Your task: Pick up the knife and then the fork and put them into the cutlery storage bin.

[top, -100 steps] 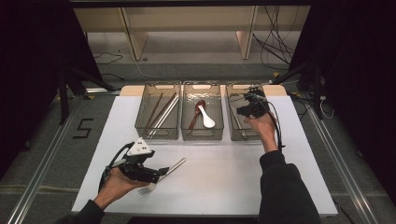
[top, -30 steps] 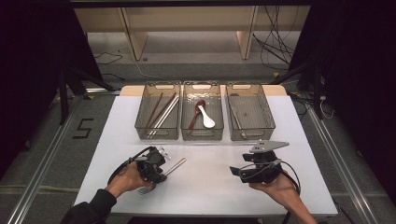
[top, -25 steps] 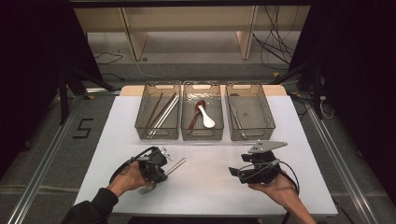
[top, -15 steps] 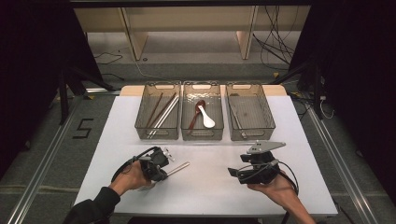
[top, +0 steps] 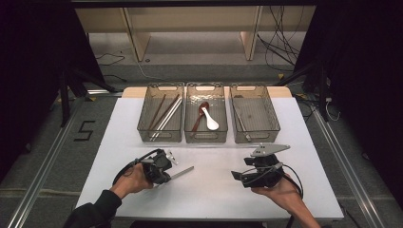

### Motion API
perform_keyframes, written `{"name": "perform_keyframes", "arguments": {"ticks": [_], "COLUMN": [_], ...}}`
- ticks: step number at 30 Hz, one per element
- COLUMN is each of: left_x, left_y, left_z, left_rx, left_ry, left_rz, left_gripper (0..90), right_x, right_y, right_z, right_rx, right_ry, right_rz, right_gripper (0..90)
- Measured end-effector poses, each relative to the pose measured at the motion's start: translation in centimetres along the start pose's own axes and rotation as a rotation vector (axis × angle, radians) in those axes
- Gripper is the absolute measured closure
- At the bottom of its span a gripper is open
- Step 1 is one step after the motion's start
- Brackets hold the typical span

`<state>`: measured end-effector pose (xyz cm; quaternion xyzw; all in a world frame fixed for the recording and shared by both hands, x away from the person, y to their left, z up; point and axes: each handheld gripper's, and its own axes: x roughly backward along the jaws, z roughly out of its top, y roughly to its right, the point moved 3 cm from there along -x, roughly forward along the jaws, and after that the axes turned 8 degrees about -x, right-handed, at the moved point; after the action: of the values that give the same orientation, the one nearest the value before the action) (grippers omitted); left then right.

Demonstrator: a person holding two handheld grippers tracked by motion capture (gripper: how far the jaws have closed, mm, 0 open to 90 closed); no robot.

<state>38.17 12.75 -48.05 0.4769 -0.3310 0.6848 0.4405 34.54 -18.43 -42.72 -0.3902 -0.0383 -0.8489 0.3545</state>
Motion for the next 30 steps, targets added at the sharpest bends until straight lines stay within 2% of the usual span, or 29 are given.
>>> {"name": "perform_keyframes", "arguments": {"ticks": [1, 2, 9, 12, 14, 17, 18, 23, 24, 26, 28, 30], "left_x": [-0.1, -0.3, -0.6, -1.0, -1.1, -1.0, -1.0, -0.8, -0.8, -0.4, -0.1, 0.2], "left_y": [0.0, 0.1, 0.2, 0.3, 0.3, 0.3, 0.3, 0.4, 0.5, 0.5, 0.6, 0.7], "left_z": [-0.1, -0.2, -0.1, -0.1, -0.1, -0.1, -0.1, -0.2, -0.1, 0.0, 0.1, 0.2], "left_rx": [0.010, -0.007, 0.007, 0.015, 0.016, -0.007, -0.003, 0.011, 0.015, -0.001, 0.009, -0.003], "left_ry": [0.003, -0.004, -0.015, -0.044, -0.047, -0.053, -0.054, -0.037, -0.021, -0.022, -0.004, -0.005], "left_rz": [-0.025, -0.022, -0.008, -0.010, -0.012, -0.007, -0.010, -0.023, -0.023, -0.025, -0.035, -0.030], "left_gripper": [86.9, 86.8, 84.9, 84.0, 83.6, 86.1, 86.4, 87.1, 87.1, 87.2, 87.2, 87.2], "right_x": [0.0, -0.1, -0.3, -0.2, -0.2, -0.2, -0.2, -0.3, -0.3, -0.3, -0.3, -0.4], "right_y": [0.0, 0.0, -0.1, -0.1, 0.0, 0.0, 0.0, -0.1, -0.1, -0.1, -0.2, -0.3], "right_z": [0.0, 0.0, -0.1, -0.1, -0.1, -0.1, 0.0, -0.1, 0.0, 0.0, 0.0, 0.0], "right_rx": [-0.002, -0.003, 0.007, 0.005, 0.004, 0.000, 0.001, 0.005, 0.006, 0.007, 0.006, 0.012], "right_ry": [-0.003, -0.004, -0.009, -0.006, -0.005, -0.006, -0.006, -0.010, -0.009, -0.009, -0.008, -0.005], "right_rz": [0.000, 0.000, 0.003, 0.005, 0.004, 0.004, 0.005, 0.006, 0.006, 0.008, 0.010, 0.012], "right_gripper": [32.4, 32.4, 32.6, 32.7, 32.7, 32.8, 32.8, 32.8, 32.9, 32.9, 33.0, 33.0]}}
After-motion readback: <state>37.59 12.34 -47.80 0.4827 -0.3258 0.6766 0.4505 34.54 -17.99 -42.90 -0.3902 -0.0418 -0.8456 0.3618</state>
